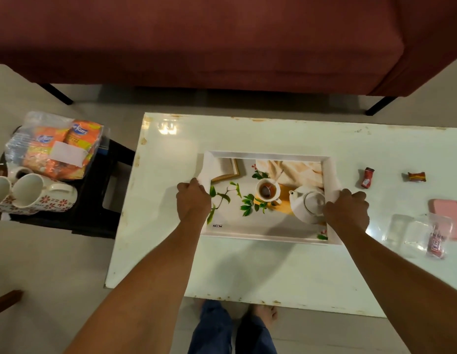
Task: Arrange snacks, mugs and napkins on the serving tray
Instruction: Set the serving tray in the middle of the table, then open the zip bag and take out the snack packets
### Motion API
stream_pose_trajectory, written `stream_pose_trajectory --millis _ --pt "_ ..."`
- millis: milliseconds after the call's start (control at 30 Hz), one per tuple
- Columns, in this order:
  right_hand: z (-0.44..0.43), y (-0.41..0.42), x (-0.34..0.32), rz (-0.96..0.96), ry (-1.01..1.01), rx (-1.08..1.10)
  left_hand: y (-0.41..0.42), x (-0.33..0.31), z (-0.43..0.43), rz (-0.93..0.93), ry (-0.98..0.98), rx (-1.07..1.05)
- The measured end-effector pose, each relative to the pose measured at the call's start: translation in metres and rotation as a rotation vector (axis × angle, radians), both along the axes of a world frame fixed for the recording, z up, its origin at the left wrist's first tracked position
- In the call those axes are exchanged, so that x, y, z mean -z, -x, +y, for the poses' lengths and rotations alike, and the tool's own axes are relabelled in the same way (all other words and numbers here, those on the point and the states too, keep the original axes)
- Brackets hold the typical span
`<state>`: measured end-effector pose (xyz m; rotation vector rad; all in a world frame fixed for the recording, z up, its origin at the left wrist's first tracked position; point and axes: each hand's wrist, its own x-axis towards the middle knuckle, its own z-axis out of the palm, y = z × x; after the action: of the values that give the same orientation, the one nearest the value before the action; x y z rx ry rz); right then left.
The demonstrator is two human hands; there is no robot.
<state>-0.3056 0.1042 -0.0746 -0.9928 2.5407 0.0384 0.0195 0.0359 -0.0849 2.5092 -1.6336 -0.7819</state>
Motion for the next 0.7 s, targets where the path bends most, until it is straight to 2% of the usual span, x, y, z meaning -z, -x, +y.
stream_pose_trajectory --millis 100,167,300,467,600,700 --pt "-0.013 -0.022 -0.020 0.135 0.065 -0.091 -0.006 -0.028 -0.005 -0.092 0.045 0.034" --pt "-0.032 -0.046 -0.039 0.122 0.145 -0.200 -0.017 -0.054 -0.012 -0.112 0.104 0.064" --pt "-0.081 -0.127 -0.101 -0.042 0.336 -0.452 -0.065 -0.127 -0.028 -0.117 0.287 0.055" --pt "-0.125 -0.253 -0.181 -0.270 0.507 -0.635 -0.156 -0.213 -0.043 -0.134 0.447 -0.040" --pt "-0.144 -0.346 -0.224 -0.380 0.524 -0.738 -0.236 -0.254 -0.043 -0.116 0.527 -0.152" --pt "-0.151 -0.407 -0.234 -0.456 0.487 -0.745 -0.292 -0.264 -0.037 -0.105 0.504 -0.235"
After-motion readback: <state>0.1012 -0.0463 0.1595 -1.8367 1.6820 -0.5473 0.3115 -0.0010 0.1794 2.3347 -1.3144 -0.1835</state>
